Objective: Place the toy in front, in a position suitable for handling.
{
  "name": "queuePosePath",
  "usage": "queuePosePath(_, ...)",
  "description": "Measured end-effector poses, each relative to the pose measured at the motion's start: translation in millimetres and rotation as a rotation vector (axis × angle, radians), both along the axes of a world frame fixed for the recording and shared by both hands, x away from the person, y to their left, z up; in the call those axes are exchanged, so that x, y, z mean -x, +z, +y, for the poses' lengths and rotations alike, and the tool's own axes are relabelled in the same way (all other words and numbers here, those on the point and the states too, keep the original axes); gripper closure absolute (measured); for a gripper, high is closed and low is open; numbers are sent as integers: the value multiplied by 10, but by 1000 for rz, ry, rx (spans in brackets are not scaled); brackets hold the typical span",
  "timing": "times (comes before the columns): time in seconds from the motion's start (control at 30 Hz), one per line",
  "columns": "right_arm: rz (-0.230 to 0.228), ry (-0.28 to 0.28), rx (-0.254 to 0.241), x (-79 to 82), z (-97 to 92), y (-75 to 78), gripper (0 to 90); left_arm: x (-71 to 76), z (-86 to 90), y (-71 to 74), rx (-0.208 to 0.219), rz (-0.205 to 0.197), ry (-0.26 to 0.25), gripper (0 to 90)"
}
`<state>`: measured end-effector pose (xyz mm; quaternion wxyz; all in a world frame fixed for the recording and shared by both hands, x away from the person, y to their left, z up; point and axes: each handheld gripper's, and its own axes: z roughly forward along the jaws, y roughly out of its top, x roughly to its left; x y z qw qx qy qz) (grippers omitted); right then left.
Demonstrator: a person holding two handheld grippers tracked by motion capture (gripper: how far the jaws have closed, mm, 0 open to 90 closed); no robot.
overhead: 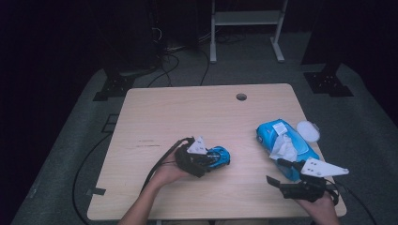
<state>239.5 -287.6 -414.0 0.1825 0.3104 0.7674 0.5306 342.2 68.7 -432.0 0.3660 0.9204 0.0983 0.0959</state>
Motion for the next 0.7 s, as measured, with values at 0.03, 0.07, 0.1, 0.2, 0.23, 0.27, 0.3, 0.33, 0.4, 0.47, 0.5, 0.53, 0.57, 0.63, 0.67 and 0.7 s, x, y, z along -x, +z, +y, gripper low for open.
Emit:
queuePosePath(0.03, -5, -20, -1, -16, -57, 26, 237, 18, -60, -23, -9, 4, -17, 280)
queuePosePath(0.07, -13, -41, -5, -36, -113, 43, 237, 36, -115, -47, -20, 5, -33, 280)
queuePosePath(0.1, -21, -66, 1, -62, -165, 53, 238, 51, -163, -73, -23, 9, -44, 280)
queuePosePath(0.2, -19, -143, 48, -183, -280, 49, 245, 68, -264, -144, -34, 27, -76, 280)
queuePosePath(0.23, -17, -165, 76, -235, -299, 35, 249, 69, -289, -164, -39, 31, -81, 280)
queuePosePath(0.27, -10, -196, 136, -343, -308, -14, 273, 67, -310, -185, -39, 37, -84, 280)
queuePosePath(0.3, -10, -196, 136, -343, -308, -14, 273, 59, -323, -197, -48, 37, -95, 280)
queuePosePath(0.33, -8, -207, 165, -399, -298, -46, 284, 56, -337, -211, -46, 43, -97, 280)
queuePosePath(0.4, 3, -223, 213, -497, -267, -110, 311, 41, -355, -231, -52, 51, -113, 280)
queuePosePath(0.47, 16, -234, 269, -586, -224, -171, 355, 30, -373, -253, -70, 49, -124, 280)
queuePosePath(0.5, 19, -247, 312, -645, -189, -217, 424, 28, -380, -267, -79, 49, -124, 279)
queuePosePath(0.53, 19, -247, 312, -645, -189, -217, 424, 27, -385, -285, -82, 52, -125, 279)
queuePosePath(0.57, 19, -271, 342, -667, -166, -234, 513, 22, -384, -298, -87, 56, -128, 280)
queuePosePath(0.63, 10, -284, 347, -668, -164, -233, 556, 10, -366, -315, -73, 68, -126, 279)
queuePosePath(0.67, 5, -294, 351, -668, -167, -231, 595, 8, -359, -323, -66, 71, -125, 279)
queuePosePath(0.7, 7, -303, 354, -668, -170, -231, 622, 5, -353, -328, -61, 72, -126, 279)
